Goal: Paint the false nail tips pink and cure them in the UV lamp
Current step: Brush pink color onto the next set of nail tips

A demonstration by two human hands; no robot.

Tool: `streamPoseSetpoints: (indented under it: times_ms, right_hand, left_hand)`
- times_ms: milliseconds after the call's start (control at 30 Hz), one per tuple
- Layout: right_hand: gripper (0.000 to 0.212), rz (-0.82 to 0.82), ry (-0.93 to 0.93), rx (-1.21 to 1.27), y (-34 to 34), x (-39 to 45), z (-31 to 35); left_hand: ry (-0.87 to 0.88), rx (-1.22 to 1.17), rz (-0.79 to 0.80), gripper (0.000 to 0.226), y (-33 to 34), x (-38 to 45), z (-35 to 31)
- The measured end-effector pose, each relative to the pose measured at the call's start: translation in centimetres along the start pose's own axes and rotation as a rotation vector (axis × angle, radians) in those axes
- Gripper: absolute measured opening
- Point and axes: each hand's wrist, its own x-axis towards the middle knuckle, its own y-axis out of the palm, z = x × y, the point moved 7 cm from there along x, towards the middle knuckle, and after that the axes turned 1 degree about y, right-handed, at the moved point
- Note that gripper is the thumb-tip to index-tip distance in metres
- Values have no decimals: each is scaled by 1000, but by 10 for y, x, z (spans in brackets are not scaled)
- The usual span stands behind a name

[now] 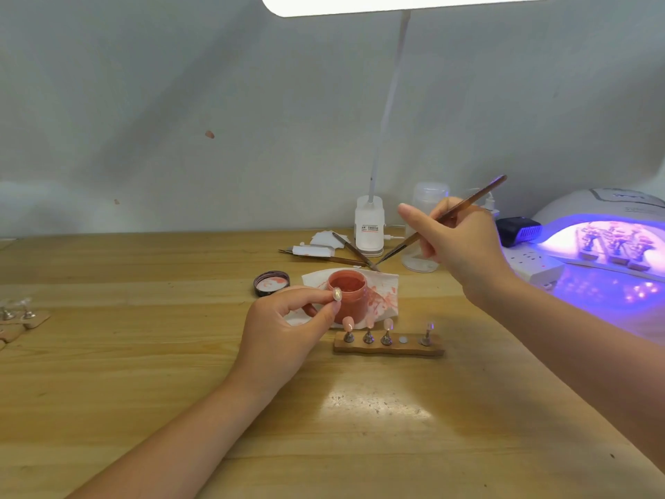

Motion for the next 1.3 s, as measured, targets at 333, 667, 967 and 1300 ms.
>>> streamPoseSetpoints:
  times_ms: [333, 667, 967, 1300]
  right_hand:
    - [6, 162, -488, 32, 21, -82, 29]
    - [34, 142, -280, 232, 26, -83, 13]
    - [36, 112, -271, 199, 25, -83, 12]
    - [43, 110, -228, 208, 24, -82, 10]
  left_hand:
    - [-21, 22, 8, 21, 1, 1, 5]
    - [-35, 37, 19, 19, 3, 1, 6]
    - [-20, 33, 26, 20, 4, 1, 6]
    - [9, 16, 39, 21, 5, 1, 5]
